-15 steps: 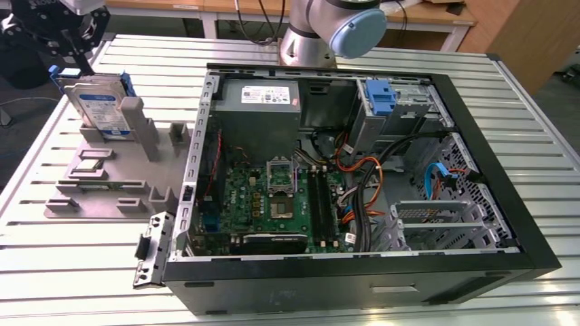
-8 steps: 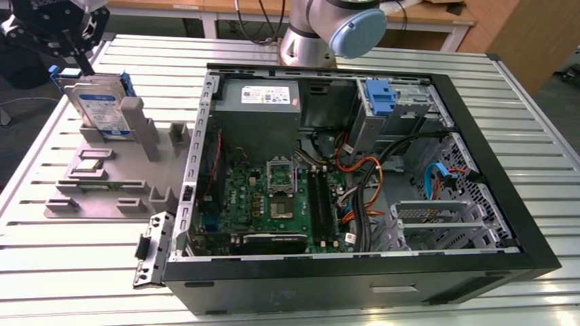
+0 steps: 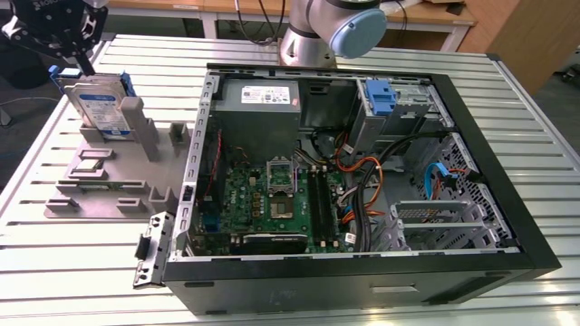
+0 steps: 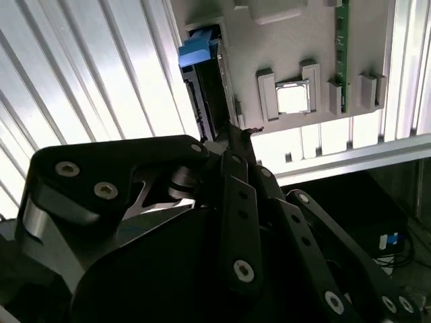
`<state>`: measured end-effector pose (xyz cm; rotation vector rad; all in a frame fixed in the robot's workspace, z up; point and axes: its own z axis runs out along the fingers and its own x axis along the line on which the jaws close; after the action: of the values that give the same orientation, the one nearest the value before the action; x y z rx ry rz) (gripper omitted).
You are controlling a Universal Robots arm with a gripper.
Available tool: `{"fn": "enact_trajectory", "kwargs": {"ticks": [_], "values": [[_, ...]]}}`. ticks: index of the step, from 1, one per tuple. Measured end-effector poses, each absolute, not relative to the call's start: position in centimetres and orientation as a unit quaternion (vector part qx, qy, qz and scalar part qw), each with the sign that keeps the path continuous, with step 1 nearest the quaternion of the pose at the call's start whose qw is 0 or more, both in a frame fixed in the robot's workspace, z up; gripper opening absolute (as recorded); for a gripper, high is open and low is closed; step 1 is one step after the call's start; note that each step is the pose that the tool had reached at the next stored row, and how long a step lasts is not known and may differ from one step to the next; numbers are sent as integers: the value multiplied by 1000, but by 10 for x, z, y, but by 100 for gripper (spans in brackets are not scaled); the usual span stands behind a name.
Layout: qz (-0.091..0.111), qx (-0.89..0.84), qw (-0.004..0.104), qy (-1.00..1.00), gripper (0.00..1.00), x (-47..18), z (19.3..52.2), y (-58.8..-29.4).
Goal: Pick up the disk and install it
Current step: 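Pick up the disk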
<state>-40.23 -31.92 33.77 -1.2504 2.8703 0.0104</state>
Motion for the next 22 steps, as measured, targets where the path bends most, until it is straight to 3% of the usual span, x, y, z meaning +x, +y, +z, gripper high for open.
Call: {"fn": "enact_trajectory", "kwargs": {"ticks": [22], "values": [[5,-574,5,819,10,-402,336,-319]]}}
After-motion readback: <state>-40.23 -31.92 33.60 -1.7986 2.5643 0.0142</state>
